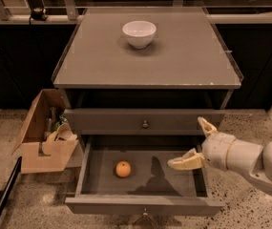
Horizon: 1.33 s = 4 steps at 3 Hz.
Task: Pick orange from middle drawer and place on counter
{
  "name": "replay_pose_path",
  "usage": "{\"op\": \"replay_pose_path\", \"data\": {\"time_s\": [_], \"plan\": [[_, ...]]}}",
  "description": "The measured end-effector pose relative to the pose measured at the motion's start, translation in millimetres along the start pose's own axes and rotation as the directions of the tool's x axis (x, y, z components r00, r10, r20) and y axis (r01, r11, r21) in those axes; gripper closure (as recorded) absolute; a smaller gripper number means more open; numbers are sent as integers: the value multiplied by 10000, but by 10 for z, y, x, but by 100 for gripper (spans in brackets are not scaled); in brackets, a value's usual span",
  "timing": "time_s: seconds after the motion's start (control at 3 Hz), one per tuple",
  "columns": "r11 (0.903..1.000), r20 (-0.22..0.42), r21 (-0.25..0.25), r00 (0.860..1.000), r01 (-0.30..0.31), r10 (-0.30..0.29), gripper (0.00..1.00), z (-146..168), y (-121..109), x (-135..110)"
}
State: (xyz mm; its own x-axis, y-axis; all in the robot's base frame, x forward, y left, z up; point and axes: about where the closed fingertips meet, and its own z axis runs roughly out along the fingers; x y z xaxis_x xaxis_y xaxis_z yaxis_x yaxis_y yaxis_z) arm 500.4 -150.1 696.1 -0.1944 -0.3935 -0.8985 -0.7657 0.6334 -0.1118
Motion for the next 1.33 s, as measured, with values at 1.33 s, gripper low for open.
{"op": "replay_pose_path", "data": {"time_s": [1.33], "plan": [[9817,-741,-639,9819,-1792,1744,0,799,204,1278]]}}
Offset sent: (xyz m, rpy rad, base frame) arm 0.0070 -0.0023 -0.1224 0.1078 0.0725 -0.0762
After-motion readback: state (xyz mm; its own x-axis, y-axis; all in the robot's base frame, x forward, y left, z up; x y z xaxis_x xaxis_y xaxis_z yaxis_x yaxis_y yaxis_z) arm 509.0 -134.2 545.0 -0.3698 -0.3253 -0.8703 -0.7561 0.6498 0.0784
